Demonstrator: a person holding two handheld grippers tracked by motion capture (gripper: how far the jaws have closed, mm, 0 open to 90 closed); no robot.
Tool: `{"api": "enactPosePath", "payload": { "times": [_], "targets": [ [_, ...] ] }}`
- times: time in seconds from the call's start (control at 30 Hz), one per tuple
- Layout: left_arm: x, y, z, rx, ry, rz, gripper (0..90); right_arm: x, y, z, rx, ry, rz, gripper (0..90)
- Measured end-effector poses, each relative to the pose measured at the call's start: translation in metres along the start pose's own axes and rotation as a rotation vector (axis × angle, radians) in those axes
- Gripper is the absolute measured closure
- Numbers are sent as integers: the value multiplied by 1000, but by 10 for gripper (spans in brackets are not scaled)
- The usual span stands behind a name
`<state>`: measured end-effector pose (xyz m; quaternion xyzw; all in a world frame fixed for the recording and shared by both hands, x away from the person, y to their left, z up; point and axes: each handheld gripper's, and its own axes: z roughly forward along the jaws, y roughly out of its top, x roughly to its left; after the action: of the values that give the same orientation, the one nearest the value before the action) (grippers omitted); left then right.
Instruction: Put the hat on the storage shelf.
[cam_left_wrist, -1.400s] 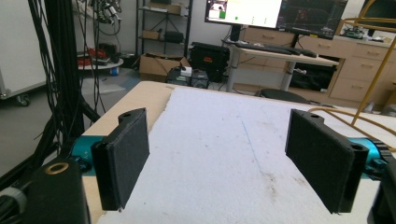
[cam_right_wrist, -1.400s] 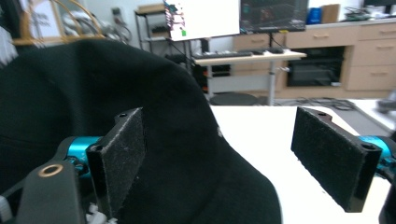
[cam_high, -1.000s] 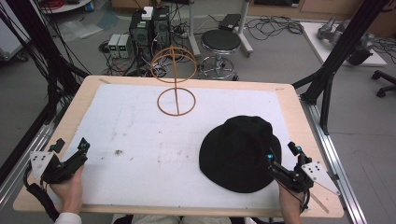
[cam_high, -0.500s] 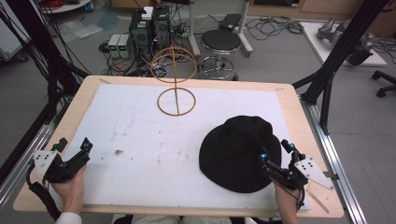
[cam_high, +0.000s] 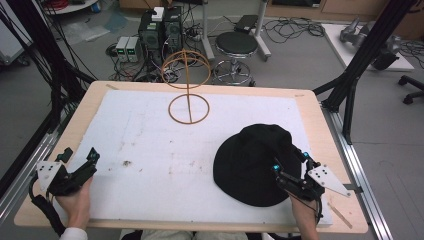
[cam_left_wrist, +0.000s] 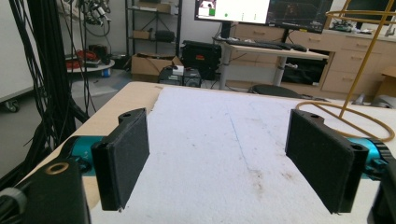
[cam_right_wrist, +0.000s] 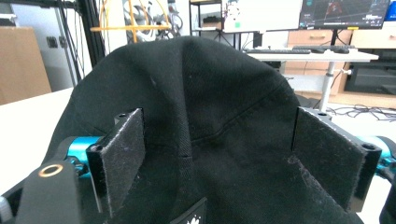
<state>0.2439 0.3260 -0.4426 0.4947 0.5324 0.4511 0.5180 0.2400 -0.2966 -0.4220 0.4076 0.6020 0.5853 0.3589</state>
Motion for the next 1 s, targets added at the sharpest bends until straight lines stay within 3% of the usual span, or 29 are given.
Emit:
{"api": "enactPosePath", "payload": {
  "times": [0.17,0.63,0.7,1.0],
  "targets": [
    [0,0,0,1,0,2,220,0,-2,5,53,10,5,175],
    [-1,0,0,4,-8,0,219,4,-5,11,114,37,-28,182],
    [0,0,0,5,-8,-2,219,5,-6,12,126,37,-52,203],
    [2,-1,0,-6,-18,-25,220,11,-6,14,133,52,-74,322]
  ]
}}
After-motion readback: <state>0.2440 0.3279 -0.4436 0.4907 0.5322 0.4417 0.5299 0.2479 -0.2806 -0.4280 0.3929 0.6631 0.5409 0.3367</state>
